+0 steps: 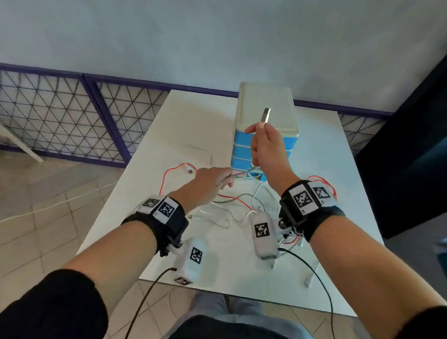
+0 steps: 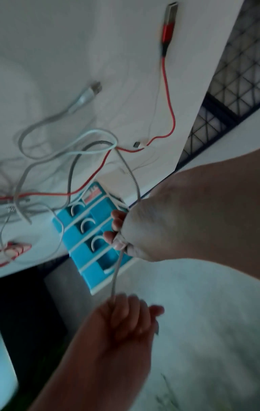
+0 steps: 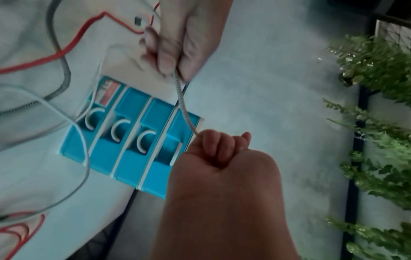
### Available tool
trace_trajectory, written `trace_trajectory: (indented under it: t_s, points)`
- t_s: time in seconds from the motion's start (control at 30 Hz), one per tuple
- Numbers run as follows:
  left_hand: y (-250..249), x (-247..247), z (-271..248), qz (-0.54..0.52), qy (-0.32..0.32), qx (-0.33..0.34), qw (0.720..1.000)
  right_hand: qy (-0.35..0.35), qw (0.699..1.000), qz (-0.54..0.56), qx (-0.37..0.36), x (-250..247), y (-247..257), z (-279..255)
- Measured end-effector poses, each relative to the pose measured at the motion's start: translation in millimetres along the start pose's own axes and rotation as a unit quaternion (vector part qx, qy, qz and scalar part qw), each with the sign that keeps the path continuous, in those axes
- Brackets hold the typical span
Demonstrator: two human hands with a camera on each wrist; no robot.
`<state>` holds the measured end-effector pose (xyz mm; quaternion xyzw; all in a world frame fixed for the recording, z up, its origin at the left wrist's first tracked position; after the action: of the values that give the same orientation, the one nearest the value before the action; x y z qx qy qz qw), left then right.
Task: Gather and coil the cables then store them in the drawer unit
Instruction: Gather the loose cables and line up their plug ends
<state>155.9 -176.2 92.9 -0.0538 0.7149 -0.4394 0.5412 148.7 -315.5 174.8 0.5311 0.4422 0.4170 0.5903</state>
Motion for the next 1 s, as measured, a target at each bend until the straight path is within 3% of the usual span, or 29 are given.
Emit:
trace_trajectory:
  t_s: [0.13,0.27,0.4,0.43,0.5,0.6,0.73,0.87,1.0]
  points:
    - [45,4,5,0.050,0.013,-0.056,0.997,-0.089,0.990,-0.098,-0.051,-37,5,5]
    - [77,-4,-3,0.052,-0.085,-0.057,0.993,-0.184,0.967,-0.138,-0.112,-73,19,4]
    - [102,-7,-27,0.058,-0.172,-0.106,0.978,-0.212,0.961,-0.114,-0.134,-85,26,1]
    - [106,-2,-34,0.063,-0.156,-0.123,0.978,-0.209,0.961,-0.114,-0.137,-85,25,0]
    - [115,17,-43,0.071,-0.064,-0.153,0.984,-0.201,0.963,-0.117,-0.136,-82,21,-1]
    - [122,45,-54,0.091,0.045,-0.157,0.982,-0.179,0.971,-0.104,-0.124,-75,13,-2]
    - [117,50,-60,0.115,0.056,-0.146,0.981,-0.138,0.978,-0.104,-0.117,-64,8,-3]
    - [89,23,-59,0.104,0.080,-0.125,0.983,-0.102,0.983,-0.109,-0.104,-53,3,-2]
    - [28,-29,-50,0.018,0.018,-0.056,0.998,0.010,0.994,-0.076,-0.074,-25,-5,-1]
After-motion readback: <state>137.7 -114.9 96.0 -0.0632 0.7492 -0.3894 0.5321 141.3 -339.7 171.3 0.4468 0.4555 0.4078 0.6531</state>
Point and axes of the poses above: each hand's wrist, its own z-axis towards the middle knuckle, its own x-axis out of the palm, y = z × x, the point moved 5 cm from there along z, towards the middle knuckle, and after that the axes turned 1 degree about -z, right-handed, at the moved point
